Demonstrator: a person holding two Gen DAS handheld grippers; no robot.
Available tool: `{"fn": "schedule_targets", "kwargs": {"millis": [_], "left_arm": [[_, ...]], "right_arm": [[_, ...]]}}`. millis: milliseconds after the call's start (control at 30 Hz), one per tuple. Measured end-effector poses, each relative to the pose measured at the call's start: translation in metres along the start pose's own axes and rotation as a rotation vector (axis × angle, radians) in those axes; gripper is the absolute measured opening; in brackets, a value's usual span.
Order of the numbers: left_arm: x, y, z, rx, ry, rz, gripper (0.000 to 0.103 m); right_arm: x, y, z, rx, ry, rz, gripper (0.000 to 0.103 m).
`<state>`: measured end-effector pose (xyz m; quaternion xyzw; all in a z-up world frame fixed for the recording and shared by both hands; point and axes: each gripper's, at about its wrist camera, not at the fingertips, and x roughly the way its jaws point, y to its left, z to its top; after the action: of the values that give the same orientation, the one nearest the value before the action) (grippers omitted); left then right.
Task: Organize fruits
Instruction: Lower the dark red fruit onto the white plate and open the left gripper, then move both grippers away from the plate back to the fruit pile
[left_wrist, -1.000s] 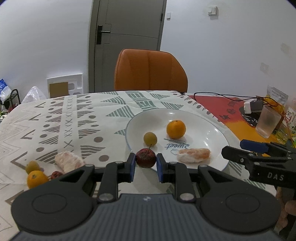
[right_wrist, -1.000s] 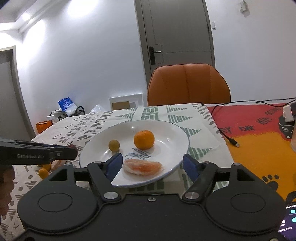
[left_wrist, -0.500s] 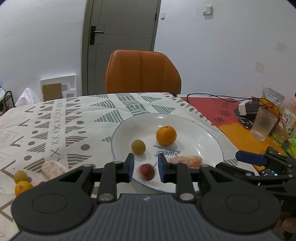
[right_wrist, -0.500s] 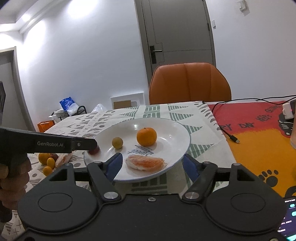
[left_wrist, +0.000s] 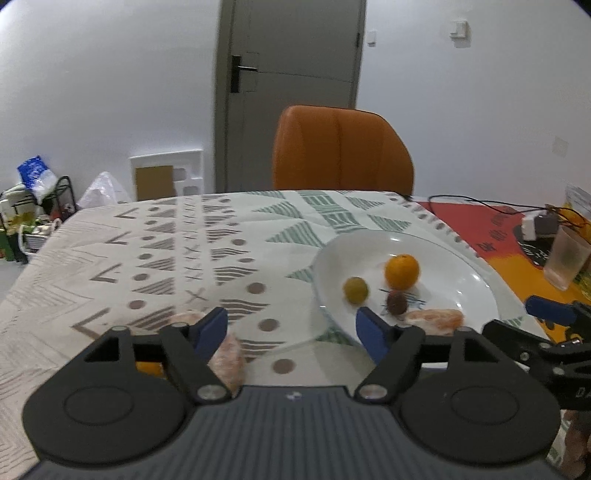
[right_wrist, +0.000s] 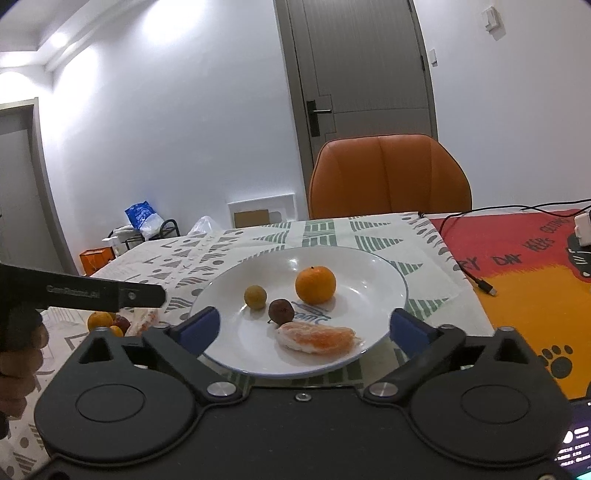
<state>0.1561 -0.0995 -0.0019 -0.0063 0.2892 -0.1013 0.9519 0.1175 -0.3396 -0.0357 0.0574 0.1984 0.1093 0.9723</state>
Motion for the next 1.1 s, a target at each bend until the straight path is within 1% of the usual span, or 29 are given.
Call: {"fn": "schedule_targets", "kwargs": {"millis": [133, 433, 500, 667, 867, 1100], "left_arm": [[-0.005, 0.012, -0.002, -0.015, -0.005, 0.024, 0.082], [-0.015, 0.029, -0.008, -0.030, -0.023, 0.071, 0.089], [-0.017, 0.031, -0.010, -0.030, -0.027, 0.080, 0.089], [-0.023, 0.041, -0.012, -0.042, -0.033, 0.097, 0.090], [-0.031, 0.057, -0.015, -0.070, -0.041, 0.125, 0.090], [-0.036, 0.077, -0.023, -0.112, -0.027, 0.140, 0.090]], "right_arm": [[0.001, 0.005, -0.001, -0.008, -0.002, -0.001, 0.103], [0.005, 0.014, 0.000, 0.007, -0.005, 0.005, 0.103], [0.006, 0.017, 0.000, -0.002, -0.007, 0.002, 0.103], [0.004, 0.027, 0.002, -0.008, -0.009, 0.039, 0.103], [0.009, 0.041, 0.003, -0.030, 0.012, 0.045, 0.103], [0.013, 0.058, 0.002, -0.060, 0.025, 0.110, 0.103]]}}
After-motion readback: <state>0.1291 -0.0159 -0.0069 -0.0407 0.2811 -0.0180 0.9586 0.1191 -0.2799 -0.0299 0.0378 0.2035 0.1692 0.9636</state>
